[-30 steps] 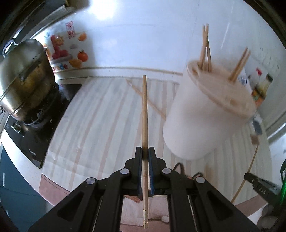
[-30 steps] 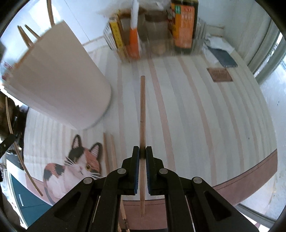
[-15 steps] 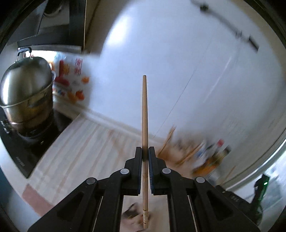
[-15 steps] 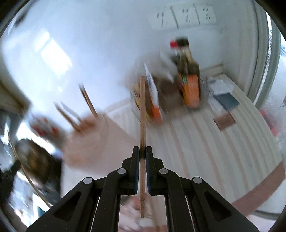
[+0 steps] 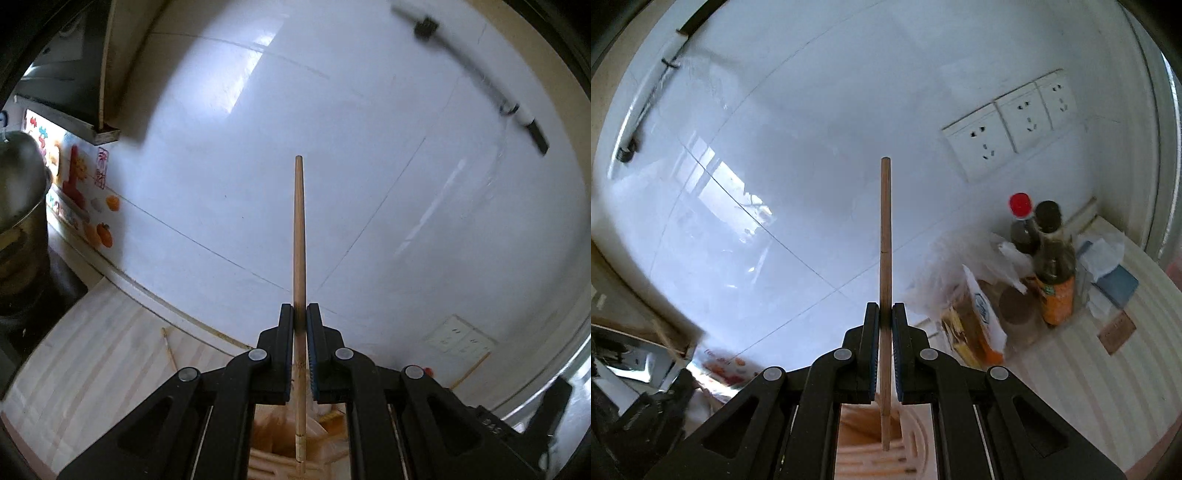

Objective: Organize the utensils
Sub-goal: 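Carry the left gripper's chopstick into the cream holder while the right gripper inserts its chopstick, then open both grippers to release the chopsticks into the cream holder, then lower the right gripper and grasp a chopstick while the left gripper grasps another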

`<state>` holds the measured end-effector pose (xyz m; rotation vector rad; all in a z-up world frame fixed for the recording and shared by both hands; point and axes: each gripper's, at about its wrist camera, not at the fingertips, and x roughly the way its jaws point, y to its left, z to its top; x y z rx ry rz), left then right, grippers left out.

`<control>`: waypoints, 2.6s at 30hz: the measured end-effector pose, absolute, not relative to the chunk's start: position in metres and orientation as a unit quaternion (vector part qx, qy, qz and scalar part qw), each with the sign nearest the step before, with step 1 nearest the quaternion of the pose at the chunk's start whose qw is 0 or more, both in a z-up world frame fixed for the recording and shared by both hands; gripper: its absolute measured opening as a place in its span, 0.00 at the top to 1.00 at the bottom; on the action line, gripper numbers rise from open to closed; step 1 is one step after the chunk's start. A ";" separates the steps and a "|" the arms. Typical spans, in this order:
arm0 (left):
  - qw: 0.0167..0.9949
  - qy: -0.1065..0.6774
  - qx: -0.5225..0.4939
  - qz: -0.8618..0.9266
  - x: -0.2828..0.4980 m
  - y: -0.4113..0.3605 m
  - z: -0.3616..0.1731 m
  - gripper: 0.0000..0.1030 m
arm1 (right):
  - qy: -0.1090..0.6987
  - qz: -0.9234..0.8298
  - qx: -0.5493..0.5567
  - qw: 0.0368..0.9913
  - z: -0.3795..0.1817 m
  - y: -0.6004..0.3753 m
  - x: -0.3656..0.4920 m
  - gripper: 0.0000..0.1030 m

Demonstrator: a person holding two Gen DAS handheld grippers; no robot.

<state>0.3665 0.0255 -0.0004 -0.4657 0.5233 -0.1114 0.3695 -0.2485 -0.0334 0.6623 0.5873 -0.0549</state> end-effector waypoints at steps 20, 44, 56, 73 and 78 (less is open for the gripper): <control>0.944 0.300 -0.123 -0.060 0.402 -0.006 -0.056 0.95 | 0.315 -0.020 0.280 0.907 -0.075 -0.221 0.407 0.93; 0.929 0.348 -0.094 -0.088 0.377 0.000 -0.053 0.81 | 0.377 0.051 0.253 0.889 -0.085 -0.208 0.393 0.90; 0.926 0.373 -0.035 0.050 0.307 0.053 -0.052 0.00 | 0.363 0.049 0.246 0.897 -0.055 -0.247 0.319 0.25; 0.777 0.617 0.106 0.067 0.239 0.034 -0.298 0.00 | 0.640 0.019 0.114 0.760 -0.283 -0.203 0.253 0.43; 0.767 0.628 0.110 0.066 0.234 0.028 -0.309 0.00 | 0.666 0.024 0.095 0.740 -0.314 -0.192 0.245 0.59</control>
